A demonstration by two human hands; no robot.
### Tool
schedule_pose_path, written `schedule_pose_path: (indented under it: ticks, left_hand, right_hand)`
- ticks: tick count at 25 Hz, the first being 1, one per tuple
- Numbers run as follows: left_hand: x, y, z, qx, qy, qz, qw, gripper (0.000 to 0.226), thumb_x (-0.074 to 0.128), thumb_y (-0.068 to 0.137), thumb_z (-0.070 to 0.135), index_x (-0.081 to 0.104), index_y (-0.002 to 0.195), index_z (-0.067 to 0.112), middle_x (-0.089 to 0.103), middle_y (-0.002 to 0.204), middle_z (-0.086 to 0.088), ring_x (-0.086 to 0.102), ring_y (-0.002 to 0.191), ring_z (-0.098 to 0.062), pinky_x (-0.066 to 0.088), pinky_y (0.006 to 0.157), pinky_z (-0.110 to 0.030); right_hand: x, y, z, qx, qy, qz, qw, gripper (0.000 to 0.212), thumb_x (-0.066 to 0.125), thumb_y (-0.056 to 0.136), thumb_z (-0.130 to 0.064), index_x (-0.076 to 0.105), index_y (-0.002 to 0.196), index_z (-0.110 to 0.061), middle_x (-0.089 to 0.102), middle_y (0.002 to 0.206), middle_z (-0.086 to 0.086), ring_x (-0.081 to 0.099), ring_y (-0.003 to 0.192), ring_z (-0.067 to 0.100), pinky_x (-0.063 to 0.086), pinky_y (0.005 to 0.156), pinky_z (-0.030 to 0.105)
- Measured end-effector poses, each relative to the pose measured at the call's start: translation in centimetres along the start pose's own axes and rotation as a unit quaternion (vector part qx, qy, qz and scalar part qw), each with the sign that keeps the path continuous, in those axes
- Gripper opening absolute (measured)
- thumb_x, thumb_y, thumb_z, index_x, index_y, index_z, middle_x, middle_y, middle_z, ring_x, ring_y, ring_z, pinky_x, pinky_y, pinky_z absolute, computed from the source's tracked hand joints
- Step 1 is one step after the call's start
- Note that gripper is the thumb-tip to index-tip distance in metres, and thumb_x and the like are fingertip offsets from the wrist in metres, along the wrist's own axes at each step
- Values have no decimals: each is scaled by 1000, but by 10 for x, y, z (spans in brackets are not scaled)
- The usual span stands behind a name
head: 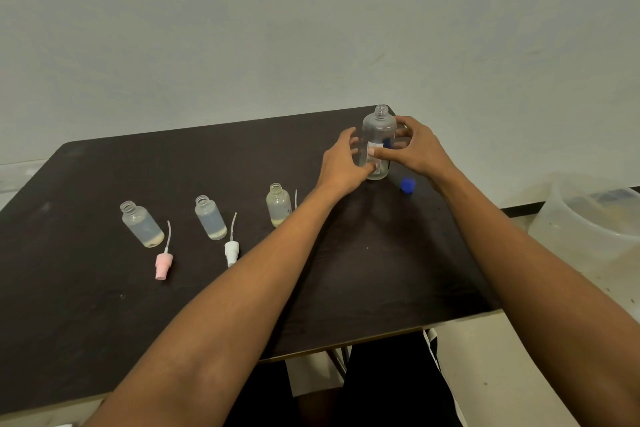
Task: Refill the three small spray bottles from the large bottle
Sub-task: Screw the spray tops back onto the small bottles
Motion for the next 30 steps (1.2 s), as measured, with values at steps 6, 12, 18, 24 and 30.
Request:
schedule_pose_path:
  ticks: [6, 12, 18, 24, 30]
  left_hand:
    - [-22, -23, 14, 16, -7, 42, 999, 85, 86, 89, 18, 40, 160, 15, 50, 161, -6, 54, 143, -20, 48, 117, -42]
    - [-59, -78, 33, 72, -32, 80, 994, 72, 84, 91, 19, 49, 155, 17, 56, 156, 0, 57, 138, -14, 50, 115, -34]
    - [-102, -155, 18, 107, -32, 100, 989, 59, 81, 93, 25, 58, 148, 26, 63, 144, 10, 59, 128, 4, 45, 98, -3]
    - [-130, -181, 1, 84, -15, 118, 989, 61, 81, 93, 26, 56, 149, 28, 61, 148, 8, 58, 135, -5, 51, 111, -29]
    - [-155, -181, -20, 81, 8, 171, 982, 59, 82, 92, 21, 59, 146, 24, 59, 141, 13, 58, 126, 4, 49, 110, -19]
  right_hand:
    - [-26, -27, -20, -11, -15, 53, 998, 94, 91, 75, -53, 48, 153, -23, 64, 143, 4, 67, 115, 15, 54, 92, 26]
    - [-36, -89, -67, -66, 53, 103, 991, 72, 88, 82, -47, 57, 144, -28, 67, 137, -7, 66, 110, -2, 50, 78, 1]
    - [-10, -148, -102, -116, 129, 80, 982, 57, 86, 88, -34, 64, 140, -25, 69, 135, -6, 67, 125, 7, 59, 101, 28]
    - [5, -162, -115, -116, 130, 69, 982, 50, 84, 90, -33, 68, 136, -25, 72, 132, -5, 68, 123, 6, 59, 102, 29]
    - [45, -164, -129, -188, 28, 12, 982, 40, 81, 93, -22, 72, 131, -27, 70, 130, -12, 64, 123, 0, 58, 99, 20]
Point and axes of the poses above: each hand's wrist, its own y-axis towards the middle knuckle, its own x-axis out of the palm, z = x × y, the point moved 10 cm from there along y, towards the middle knuckle
